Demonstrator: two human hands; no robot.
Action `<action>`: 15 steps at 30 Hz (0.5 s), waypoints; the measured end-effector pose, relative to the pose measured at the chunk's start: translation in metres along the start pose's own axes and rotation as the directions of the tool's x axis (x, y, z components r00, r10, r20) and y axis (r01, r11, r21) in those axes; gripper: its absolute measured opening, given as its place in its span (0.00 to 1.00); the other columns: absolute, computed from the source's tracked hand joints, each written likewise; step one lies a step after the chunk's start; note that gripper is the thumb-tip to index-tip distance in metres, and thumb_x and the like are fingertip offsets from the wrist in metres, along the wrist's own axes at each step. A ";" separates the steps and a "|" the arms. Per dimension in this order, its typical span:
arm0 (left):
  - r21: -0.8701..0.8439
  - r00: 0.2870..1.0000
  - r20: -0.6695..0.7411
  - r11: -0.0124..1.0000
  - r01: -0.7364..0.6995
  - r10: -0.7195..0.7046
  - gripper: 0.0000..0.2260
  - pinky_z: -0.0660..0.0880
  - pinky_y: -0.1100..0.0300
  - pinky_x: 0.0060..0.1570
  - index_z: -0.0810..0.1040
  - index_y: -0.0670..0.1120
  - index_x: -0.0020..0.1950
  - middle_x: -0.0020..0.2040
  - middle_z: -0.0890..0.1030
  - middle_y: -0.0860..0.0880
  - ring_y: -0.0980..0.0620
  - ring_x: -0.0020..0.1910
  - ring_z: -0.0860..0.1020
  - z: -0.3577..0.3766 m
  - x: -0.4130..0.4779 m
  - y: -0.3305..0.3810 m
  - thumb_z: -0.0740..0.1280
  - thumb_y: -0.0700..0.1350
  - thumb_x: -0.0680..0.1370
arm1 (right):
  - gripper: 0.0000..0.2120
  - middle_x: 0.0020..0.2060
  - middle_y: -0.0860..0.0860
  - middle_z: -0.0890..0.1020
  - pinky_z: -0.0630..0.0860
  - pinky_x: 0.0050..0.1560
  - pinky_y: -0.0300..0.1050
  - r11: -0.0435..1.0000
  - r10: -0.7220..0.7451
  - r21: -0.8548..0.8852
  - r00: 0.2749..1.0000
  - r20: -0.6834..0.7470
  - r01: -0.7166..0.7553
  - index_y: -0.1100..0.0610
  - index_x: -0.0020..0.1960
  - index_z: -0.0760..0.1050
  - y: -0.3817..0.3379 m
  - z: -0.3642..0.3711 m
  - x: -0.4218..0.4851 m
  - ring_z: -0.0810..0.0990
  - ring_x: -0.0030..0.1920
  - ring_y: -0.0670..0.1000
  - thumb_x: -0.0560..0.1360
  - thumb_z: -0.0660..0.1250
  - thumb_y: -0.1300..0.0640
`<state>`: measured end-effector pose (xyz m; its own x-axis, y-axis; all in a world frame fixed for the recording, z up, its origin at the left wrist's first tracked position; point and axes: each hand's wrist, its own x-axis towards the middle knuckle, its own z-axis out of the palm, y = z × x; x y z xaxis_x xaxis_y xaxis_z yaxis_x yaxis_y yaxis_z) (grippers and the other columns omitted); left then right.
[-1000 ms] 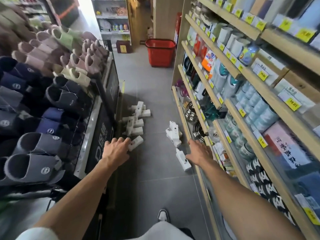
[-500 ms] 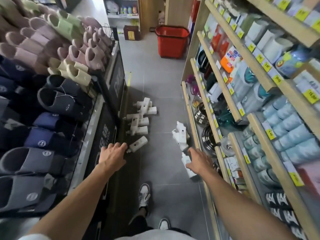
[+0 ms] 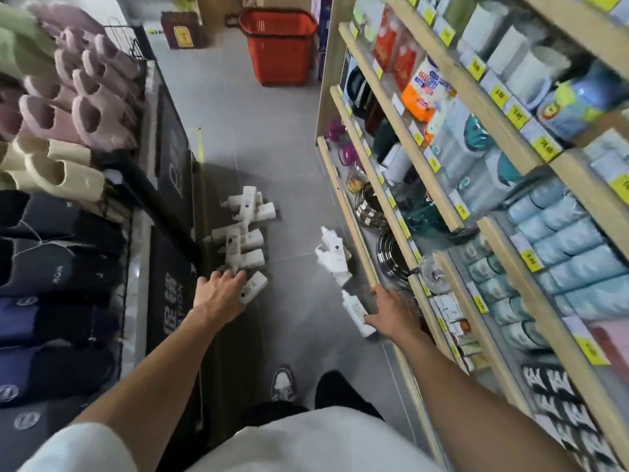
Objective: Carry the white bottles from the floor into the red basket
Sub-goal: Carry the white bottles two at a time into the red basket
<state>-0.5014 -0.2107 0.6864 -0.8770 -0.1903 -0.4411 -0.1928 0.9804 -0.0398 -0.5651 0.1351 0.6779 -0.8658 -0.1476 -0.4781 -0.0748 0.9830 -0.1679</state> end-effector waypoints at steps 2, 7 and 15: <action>0.039 1.000 0.016 0.999 -0.022 0.021 0.30 0.68 0.45 0.64 0.62 0.55 0.76 0.70 0.72 0.49 0.44 0.68 0.71 0.001 0.019 0.001 0.69 0.54 0.76 | 0.26 0.66 0.51 0.77 0.70 0.62 0.52 1.000 0.028 0.007 0.999 0.016 -0.028 0.49 0.68 0.68 0.004 0.002 0.008 0.75 0.65 0.56 0.74 0.74 0.48; 0.033 0.998 0.051 0.999 -0.030 0.028 0.30 0.69 0.45 0.62 0.63 0.56 0.75 0.69 0.72 0.50 0.45 0.67 0.71 -0.010 0.074 0.006 0.69 0.55 0.75 | 0.31 0.66 0.51 0.77 0.74 0.60 0.51 0.995 0.088 0.031 0.992 0.089 -0.091 0.47 0.71 0.67 0.026 0.007 0.047 0.77 0.63 0.56 0.73 0.75 0.47; 0.031 0.986 0.162 0.999 -0.044 0.038 0.30 0.70 0.46 0.60 0.63 0.55 0.74 0.64 0.74 0.49 0.45 0.63 0.73 0.004 0.146 0.018 0.69 0.53 0.74 | 0.28 0.64 0.51 0.78 0.76 0.56 0.52 0.985 0.141 0.072 0.967 0.212 -0.160 0.47 0.69 0.68 0.045 0.024 0.139 0.78 0.60 0.57 0.72 0.74 0.45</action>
<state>-0.6310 -0.2208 0.6175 -0.8006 -0.1419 -0.5821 -0.1403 0.9889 -0.0480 -0.6773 0.1560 0.5832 -0.7428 -0.0270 -0.6690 0.1005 0.9834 -0.1512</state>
